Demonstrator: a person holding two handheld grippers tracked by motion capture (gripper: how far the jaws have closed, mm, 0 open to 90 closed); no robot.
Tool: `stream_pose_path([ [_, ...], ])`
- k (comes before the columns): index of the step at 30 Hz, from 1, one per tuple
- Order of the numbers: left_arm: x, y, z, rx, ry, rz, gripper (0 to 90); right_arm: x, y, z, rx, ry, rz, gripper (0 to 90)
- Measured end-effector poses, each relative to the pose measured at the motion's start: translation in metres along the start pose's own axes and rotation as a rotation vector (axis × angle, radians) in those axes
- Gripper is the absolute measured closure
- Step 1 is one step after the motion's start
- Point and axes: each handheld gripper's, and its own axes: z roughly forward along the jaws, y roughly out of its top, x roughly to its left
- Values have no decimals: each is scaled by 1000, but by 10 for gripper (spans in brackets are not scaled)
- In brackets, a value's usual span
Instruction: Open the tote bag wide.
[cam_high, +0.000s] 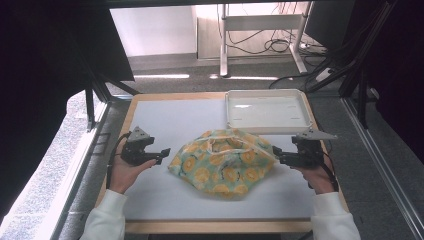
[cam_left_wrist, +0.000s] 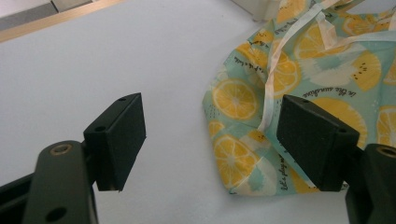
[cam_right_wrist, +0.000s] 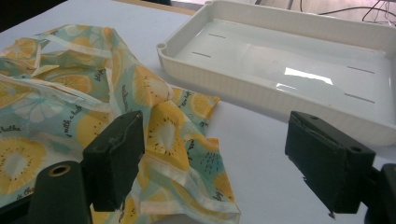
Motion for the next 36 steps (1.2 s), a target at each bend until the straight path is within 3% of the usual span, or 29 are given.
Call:
stream_pose_path([
  [16,-11,18,5,-23,-33,35,269,-1,0,-8,-17,-17,5,202],
  [22,-13,22,6,-23,-45,41,271,1,1,-7,-14,-11,-2,202],
  [27,-20,28,8,-16,-46,78,271,2,2,-7,-17,-13,-5,203],
  [36,-29,35,19,-9,-68,87,279,3,2,-7,-20,-13,-8,207],
])
